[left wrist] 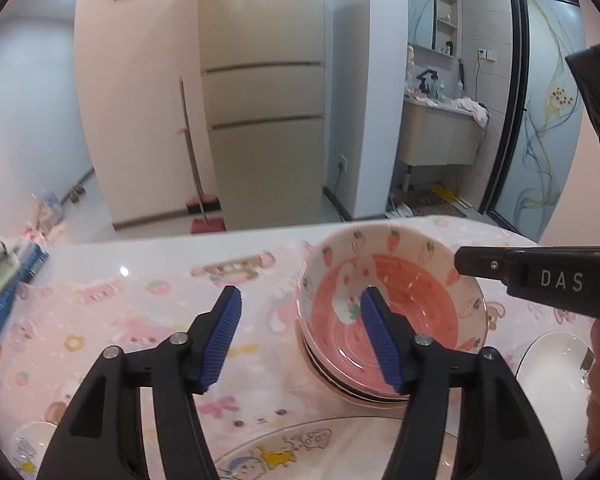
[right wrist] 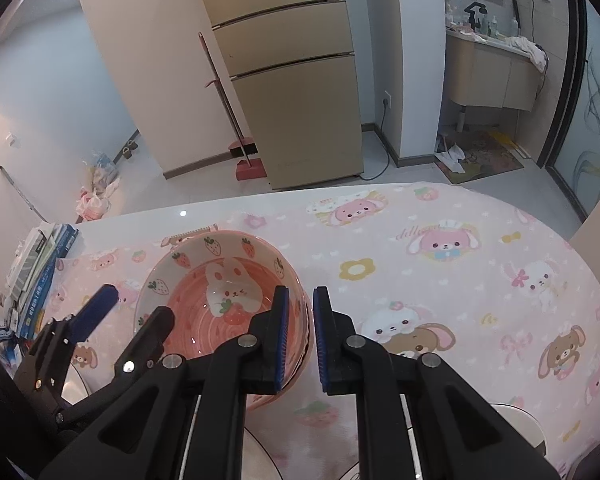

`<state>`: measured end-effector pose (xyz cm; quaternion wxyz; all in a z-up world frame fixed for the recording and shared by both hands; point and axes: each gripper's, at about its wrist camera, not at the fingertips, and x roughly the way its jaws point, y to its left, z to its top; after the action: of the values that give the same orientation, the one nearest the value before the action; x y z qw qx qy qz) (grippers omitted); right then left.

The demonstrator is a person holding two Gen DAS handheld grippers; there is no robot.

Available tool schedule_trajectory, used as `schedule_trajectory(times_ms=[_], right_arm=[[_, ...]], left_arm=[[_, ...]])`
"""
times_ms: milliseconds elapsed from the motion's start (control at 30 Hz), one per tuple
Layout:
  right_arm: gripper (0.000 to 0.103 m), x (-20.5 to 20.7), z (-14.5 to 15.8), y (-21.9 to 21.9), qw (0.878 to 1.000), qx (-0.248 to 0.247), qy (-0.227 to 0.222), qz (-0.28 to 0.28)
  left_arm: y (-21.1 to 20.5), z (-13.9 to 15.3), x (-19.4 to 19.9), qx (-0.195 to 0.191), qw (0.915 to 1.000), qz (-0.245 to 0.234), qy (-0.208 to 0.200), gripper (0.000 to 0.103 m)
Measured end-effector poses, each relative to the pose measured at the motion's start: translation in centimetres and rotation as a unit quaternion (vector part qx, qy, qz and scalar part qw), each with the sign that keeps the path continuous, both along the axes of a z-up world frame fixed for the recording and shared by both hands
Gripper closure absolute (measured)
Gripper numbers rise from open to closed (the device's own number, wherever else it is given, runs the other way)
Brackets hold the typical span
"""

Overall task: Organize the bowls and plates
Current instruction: 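Raise both open grippers away from the bowl stack toward the plates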

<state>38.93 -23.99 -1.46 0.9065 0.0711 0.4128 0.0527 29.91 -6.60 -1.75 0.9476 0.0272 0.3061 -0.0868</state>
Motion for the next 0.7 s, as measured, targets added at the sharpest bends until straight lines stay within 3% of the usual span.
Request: schedule_trajectory(times_ms=[233,400,500,567,600,700], right_arm=[[0.089,-1.2,2.4,-1.5,0.999,0.032,-0.022,-0.013],[0.089,-3.2,5.1,-2.2,0.997,0.042,-0.062,-0.022],[0.089,-4.7,6.9,-2.5,0.995,0.056,-0.085,-0.018],[0.083,-5.9,8.2,-2.6,0.992,0.062,-0.105,-0.015],[0.078,-6.5,8.7,-2.6,0.991,0.062,-0.117,-0.014],[0.077,-8.4,10.4,-1.8,0.988,0.040,-0.151,-0.001]], left_arm=[[1.2,4.7,-3.0,-0.016,0.9966,0.003,-0.080,0.019],[2.4,8.4,-5.7,-0.031,0.9865,0.034,-0.157,0.002],[3.0,10.1,-7.1,-0.042,0.9818,0.030,-0.183,0.001],[3.4,11.4,-8.1,-0.053,0.9786,0.028,-0.197,0.001],[3.7,11.9,-8.5,-0.059,0.9782,0.029,-0.197,0.001],[4.1,13.6,-9.7,-0.076,0.9784,0.025,-0.191,0.001]])
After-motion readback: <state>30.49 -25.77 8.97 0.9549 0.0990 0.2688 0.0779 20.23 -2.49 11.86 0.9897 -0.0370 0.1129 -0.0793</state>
